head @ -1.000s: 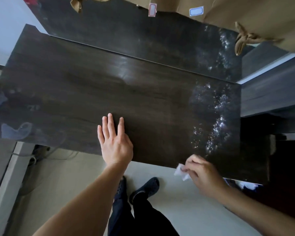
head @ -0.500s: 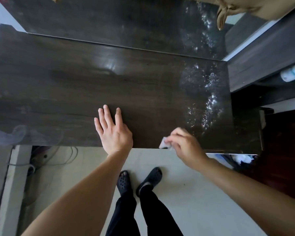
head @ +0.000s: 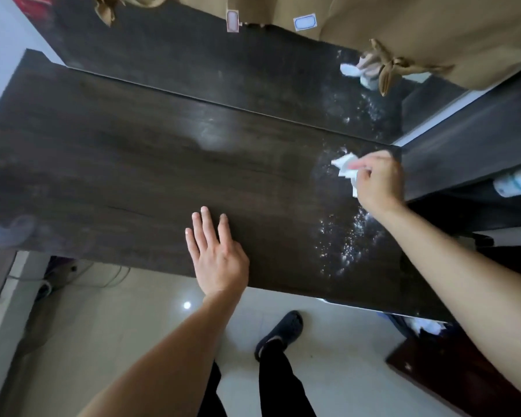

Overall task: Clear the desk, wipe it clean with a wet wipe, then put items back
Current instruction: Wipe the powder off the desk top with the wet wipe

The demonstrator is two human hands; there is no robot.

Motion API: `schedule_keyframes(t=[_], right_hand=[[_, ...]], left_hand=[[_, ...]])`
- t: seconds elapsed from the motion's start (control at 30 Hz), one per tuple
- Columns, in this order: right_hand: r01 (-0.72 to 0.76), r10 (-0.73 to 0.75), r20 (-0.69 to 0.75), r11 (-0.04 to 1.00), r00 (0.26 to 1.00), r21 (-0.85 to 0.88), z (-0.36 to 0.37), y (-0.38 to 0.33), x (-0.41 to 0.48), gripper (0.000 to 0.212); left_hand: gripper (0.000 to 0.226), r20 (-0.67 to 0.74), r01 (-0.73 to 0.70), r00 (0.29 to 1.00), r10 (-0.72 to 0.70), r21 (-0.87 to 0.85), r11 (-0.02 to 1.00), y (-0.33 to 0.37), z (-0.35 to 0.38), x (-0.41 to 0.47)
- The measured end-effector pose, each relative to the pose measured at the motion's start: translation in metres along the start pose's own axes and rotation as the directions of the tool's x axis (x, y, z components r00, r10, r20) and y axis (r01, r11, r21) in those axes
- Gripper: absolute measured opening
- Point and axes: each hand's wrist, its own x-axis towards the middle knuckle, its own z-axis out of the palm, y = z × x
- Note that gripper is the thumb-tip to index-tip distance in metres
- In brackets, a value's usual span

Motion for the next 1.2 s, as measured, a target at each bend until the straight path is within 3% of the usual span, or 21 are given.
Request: schedule_keyframes(t=[0.2, 0.3, 0.37, 0.43, 0.5, 0.53, 0.57, 0.67, 0.77, 0.83, 0.9, 0.97, 1.07, 1.1, 1.2], right_hand=[[0.142, -0.133, 0.073, 0.982, 0.988, -0.124, 0.07, -0.004, 0.065, 0.033], [0.341, -0.322, 0.122, 0.922, 0.939, -0.183, 0.075, 0.01, 0.041, 0.048], [0.483, -0.451, 0.231, 0.869, 0.862, -0.106, 0.057, 0.028, 0.007, 0.049], [0.599, -0.563, 0.374, 0.8, 0.737, 0.025, 0.032, 0.044, -0.035, 0.041], [0.649, -0.613, 0.494, 0.751, 0.616, 0.122, 0.012, 0.049, -0.056, 0.032], [0.624, -0.597, 0.524, 0.767, 0.607, 0.15, 0.007, 0.045, -0.047, 0.026], [0.586, -0.565, 0.512, 0.798, 0.647, 0.141, 0.008, 0.039, -0.029, 0.02], [0.476, -0.468, 0.264, 0.879, 0.844, 0.037, 0.027, 0.009, 0.05, 0.026], [0.332, -0.32, 0.175, 0.942, 0.931, -0.046, 0.059, -0.008, 0.084, 0.029], [0.389, -0.378, 0.184, 0.921, 0.908, -0.026, 0.075, -0.006, 0.053, 0.024], [0.5, -0.506, 0.228, 0.862, 0.832, 0.089, 0.072, 0.006, -0.005, 0.024], [0.539, -0.583, 0.356, 0.812, 0.731, 0.223, 0.053, 0.023, -0.065, 0.026], [0.445, -0.539, 0.613, 0.837, 0.577, 0.318, 0.018, 0.038, -0.102, 0.023], [0.394, -0.501, 0.614, 0.864, 0.609, 0.314, 0.014, 0.036, -0.092, 0.021], [0.259, -0.314, 0.373, 0.947, 0.873, 0.192, 0.019, 0.02, -0.021, 0.024]], left_hand=[[0.049, -0.074, 0.008, 0.997, -0.004, 0.058, 0.998, 0.004, 0.006, -0.001], [0.049, -0.1, 0.021, 0.995, -0.016, 0.054, 0.998, 0.003, 0.006, 0.0], [0.049, -0.111, 0.022, 0.994, -0.016, 0.049, 0.999, 0.003, 0.006, -0.001], [0.049, -0.114, 0.031, 0.993, -0.025, 0.047, 0.998, 0.005, 0.005, -0.001], [0.049, -0.121, 0.042, 0.992, -0.038, 0.038, 0.998, 0.006, 0.004, 0.0], [0.05, -0.123, 0.043, 0.992, -0.038, 0.036, 0.998, 0.007, 0.003, 0.0], [0.05, -0.123, 0.041, 0.992, -0.036, 0.035, 0.999, 0.008, 0.003, 0.0], [0.05, -0.138, 0.034, 0.99, -0.03, 0.03, 0.999, 0.008, 0.003, 0.0], [0.049, -0.151, 0.031, 0.988, -0.027, 0.028, 0.999, 0.007, 0.004, 0.0], [0.049, -0.149, 0.032, 0.988, -0.028, 0.027, 0.999, 0.006, 0.005, 0.001], [0.048, -0.151, 0.035, 0.988, -0.031, 0.026, 0.999, 0.005, 0.005, 0.0], [0.048, -0.157, 0.032, 0.987, -0.028, 0.027, 0.999, 0.006, 0.005, 0.0], [0.048, -0.149, 0.033, 0.988, -0.03, 0.019, 0.999, 0.005, 0.005, 0.0], [0.048, -0.145, 0.035, 0.989, -0.032, 0.016, 0.999, 0.005, 0.005, 0.0], [0.047, -0.142, 0.025, 0.99, -0.024, 0.012, 1.0, 0.003, 0.005, 0.0]])
